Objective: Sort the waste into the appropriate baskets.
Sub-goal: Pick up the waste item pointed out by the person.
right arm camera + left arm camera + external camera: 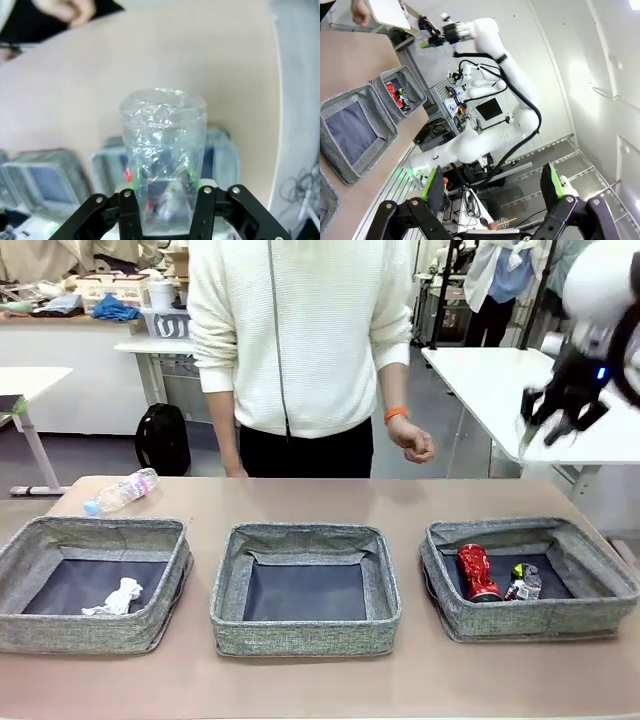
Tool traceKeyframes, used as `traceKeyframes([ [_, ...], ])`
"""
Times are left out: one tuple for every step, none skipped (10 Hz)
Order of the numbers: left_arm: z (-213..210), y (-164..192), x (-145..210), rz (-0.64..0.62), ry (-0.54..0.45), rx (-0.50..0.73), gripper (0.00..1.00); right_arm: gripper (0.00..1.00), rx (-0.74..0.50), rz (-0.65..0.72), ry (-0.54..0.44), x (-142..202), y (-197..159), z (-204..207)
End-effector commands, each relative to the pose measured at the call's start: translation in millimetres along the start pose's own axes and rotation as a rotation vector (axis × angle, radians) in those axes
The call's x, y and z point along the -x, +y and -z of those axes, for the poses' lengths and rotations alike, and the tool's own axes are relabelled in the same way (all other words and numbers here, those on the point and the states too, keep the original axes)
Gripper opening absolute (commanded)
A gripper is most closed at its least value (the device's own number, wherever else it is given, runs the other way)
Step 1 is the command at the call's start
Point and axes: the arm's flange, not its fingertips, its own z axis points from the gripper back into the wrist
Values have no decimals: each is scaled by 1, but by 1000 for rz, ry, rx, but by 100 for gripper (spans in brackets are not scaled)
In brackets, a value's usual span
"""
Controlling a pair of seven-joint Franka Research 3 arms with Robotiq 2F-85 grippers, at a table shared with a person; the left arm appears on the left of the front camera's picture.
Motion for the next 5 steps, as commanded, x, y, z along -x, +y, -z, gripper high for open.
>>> traceKeyframes([
  [1, -1, 0, 22, 3, 12, 100, 36, 62, -95, -41, 90, 31, -49],
  [1, -1, 0, 22, 3, 12, 100, 36, 70, -206, -70, 125, 43, -62],
  [1, -1, 0, 22, 3, 12, 100, 36, 48, -275, -47, 135, 51, -61],
  [1, -1, 0, 22, 3, 12, 100, 36, -14, -337, 87, 110, 56, -39],
  [1, -1, 0, 22, 3, 12, 100, 36, 52, -174, -45, 127, 49, -80],
])
